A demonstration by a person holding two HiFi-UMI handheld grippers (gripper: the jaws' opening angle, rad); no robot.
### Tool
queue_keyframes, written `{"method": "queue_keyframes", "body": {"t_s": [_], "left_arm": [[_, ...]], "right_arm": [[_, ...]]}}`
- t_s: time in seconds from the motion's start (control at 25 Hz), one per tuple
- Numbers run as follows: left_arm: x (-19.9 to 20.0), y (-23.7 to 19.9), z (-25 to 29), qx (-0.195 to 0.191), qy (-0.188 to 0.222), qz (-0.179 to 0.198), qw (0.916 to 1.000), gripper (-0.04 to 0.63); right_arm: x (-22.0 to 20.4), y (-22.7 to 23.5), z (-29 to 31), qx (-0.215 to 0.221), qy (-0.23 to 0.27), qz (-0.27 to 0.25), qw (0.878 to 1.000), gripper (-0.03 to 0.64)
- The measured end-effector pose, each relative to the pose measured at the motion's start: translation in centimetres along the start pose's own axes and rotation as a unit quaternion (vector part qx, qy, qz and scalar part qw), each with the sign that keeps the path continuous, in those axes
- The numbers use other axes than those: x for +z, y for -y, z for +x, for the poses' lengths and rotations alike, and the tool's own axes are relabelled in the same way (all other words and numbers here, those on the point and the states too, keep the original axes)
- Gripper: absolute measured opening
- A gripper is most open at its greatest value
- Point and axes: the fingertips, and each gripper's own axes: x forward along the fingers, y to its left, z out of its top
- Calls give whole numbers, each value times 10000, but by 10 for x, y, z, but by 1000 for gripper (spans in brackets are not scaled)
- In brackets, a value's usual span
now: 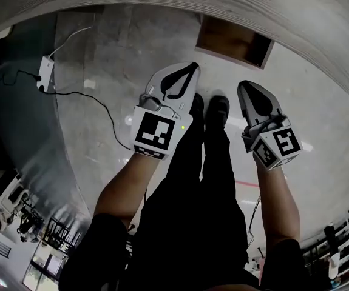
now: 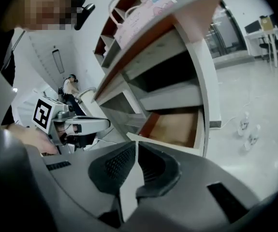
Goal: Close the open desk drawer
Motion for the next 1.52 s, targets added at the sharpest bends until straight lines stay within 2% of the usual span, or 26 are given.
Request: {"method": "queue_keyframes", "body": {"t_s": [0.16,0.36,0.64,0.72,0.8,0.88,1.08,1.28,1.52], "left_arm": [[-16,-4,19,-48,-9,3,10000,6],[-24,-7,33,-147,5,2,9999,6],[-15,-12,40,-213,137,65,9997,6],[-9,-15,44,-203,225,95,9995,6],[-5,-17,49,-175,328,146,9992,6],[-2,-19,54,-158,407,210,9988,6],[-2,-24,61,-174,543,325,9978,6],[-2,-33,66,-187,568,299,9978,6],[2,-34,69,-135,645,236,9975,7]], "right_arm": [[-30,34,31,-115,58,743,9972,15],[-33,46,49,-260,159,787,9964,15],[-7,48,55,-452,307,302,9980,14],[0,50,55,-710,289,-249,9967,14],[6,52,56,-1042,294,-905,9900,14],[10,56,58,-1243,334,-1266,9836,14],[16,67,67,-1396,481,-1282,9807,12],[21,94,63,-1695,638,-1054,9778,13],[28,113,57,-1817,723,-1029,9753,12]]}}
